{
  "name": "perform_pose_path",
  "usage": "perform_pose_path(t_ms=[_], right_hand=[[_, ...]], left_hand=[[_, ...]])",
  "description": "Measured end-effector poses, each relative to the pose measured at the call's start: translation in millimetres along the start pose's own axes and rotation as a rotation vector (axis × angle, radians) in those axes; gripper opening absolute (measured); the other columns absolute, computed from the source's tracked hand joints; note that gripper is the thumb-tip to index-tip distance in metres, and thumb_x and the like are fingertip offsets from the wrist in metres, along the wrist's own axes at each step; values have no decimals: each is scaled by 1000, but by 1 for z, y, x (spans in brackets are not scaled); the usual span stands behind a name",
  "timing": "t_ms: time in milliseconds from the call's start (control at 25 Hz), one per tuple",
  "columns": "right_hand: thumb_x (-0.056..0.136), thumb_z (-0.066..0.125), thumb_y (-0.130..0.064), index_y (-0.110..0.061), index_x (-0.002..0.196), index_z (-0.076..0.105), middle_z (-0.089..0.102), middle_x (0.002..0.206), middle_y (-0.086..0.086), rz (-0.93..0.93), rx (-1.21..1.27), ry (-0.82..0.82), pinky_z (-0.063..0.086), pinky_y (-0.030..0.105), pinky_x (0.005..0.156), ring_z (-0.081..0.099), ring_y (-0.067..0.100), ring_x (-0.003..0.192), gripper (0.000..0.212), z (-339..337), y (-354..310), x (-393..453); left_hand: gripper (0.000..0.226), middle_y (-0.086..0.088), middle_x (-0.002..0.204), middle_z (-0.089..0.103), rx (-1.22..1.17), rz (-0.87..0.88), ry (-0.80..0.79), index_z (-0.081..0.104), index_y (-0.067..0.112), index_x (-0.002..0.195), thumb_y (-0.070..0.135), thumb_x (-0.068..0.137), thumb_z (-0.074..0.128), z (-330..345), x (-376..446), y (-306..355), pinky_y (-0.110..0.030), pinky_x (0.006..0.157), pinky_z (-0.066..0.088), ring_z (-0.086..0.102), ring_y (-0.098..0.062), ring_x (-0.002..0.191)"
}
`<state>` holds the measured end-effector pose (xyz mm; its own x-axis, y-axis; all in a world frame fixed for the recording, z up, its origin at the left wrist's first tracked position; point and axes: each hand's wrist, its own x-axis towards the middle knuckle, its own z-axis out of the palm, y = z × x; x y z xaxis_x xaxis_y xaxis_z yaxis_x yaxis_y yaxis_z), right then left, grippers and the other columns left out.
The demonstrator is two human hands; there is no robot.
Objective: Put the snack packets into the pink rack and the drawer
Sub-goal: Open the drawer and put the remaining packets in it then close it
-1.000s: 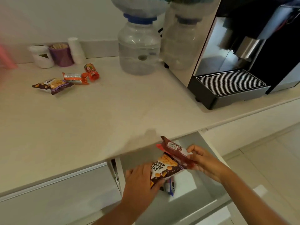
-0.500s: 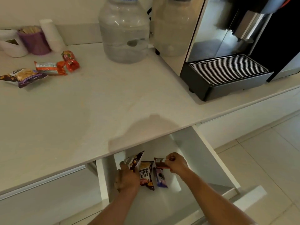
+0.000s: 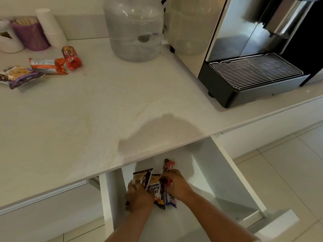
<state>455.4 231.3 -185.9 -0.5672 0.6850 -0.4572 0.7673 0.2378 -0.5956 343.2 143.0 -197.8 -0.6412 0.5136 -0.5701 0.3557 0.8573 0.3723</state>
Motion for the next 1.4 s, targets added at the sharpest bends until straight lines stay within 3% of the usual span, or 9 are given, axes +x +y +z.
perform_pose_path(t_ms=[200, 320, 440, 520, 680, 760, 960, 1120, 1400], right_hand=[[90, 51, -20, -19, 131, 46, 41, 135, 11, 63, 33, 55, 40, 20, 95, 52, 22, 114, 42, 3, -2, -1], [89, 51, -23, -19, 135, 38, 38, 132, 13, 177, -89, -55, 46, 31, 94, 54, 27, 110, 48, -11, -3, -1], [86, 53, -22, -20, 123, 52, 55, 123, 10, 159, -213, -162, 50, 32, 86, 59, 23, 102, 37, -34, -21, -11], [86, 50, -22, -23, 97, 63, 67, 97, 2, 97, -197, 28, 51, 30, 74, 63, 16, 84, 17, -58, -50, -28], [86, 48, -20, -22, 67, 50, 55, 65, -5, -195, -62, 638, 41, 27, 50, 51, 14, 61, 19, -96, -119, -63], [87, 50, -17, -22, 76, 56, 58, 79, -7, -367, -105, 701, 41, 20, 56, 52, 11, 76, 13, -98, -149, -61], [93, 49, -29, -26, 118, 54, 36, 141, -9, -435, -187, 423, 31, 18, 102, 34, 7, 130, 25, -60, -191, -13], [93, 50, -30, -27, 126, 47, 23, 150, -12, -386, -65, 419, 28, 21, 108, 29, 7, 135, 33, -43, -225, 20], [95, 46, -28, -15, 133, 44, 34, 148, 2, -399, -108, 452, 15, 17, 109, 25, 13, 139, 40, -29, -297, 111]], left_hand=[[59, -7, 157, -1, 209, 290, 38, 14, 22, 147, 42, 95, 36, -2, -9, 16, -46, 114, 17, 1, -31, 143], [43, -9, 148, 29, 141, 359, -5, 39, 17, 135, 33, 95, 38, -9, -31, 36, -40, 111, 28, 24, -27, 136], [35, 0, 135, 42, -7, 624, -28, 48, 17, 126, 26, 93, 42, -36, -65, 44, -24, 103, 33, 37, -15, 124], [35, 5, 129, 45, -77, 856, 9, 48, 21, 124, 27, 91, 38, -70, -82, 41, -16, 96, 33, 41, -7, 116], [21, 4, 98, 54, -147, 1077, 292, 49, 25, 106, 28, 89, 37, -145, -85, 31, -13, 70, 35, 48, -6, 82], [18, 5, 95, 55, -174, 1056, 465, 49, 24, 104, 23, 89, 40, -175, -69, 22, -10, 71, 36, 50, -4, 81], [25, 10, 107, 45, -367, 711, 647, 55, 18, 110, 4, 91, 47, -237, -17, -31, -4, 77, 34, 52, -7, 96], [40, -4, 121, 47, -181, 536, 739, 50, 14, 124, 14, 86, 60, -279, 27, -87, -22, 83, 39, 52, -20, 105], [70, -12, 136, 46, -111, 340, 780, 39, 11, 136, 40, 79, 67, -358, 99, -108, -44, 101, 38, 48, -28, 120]])
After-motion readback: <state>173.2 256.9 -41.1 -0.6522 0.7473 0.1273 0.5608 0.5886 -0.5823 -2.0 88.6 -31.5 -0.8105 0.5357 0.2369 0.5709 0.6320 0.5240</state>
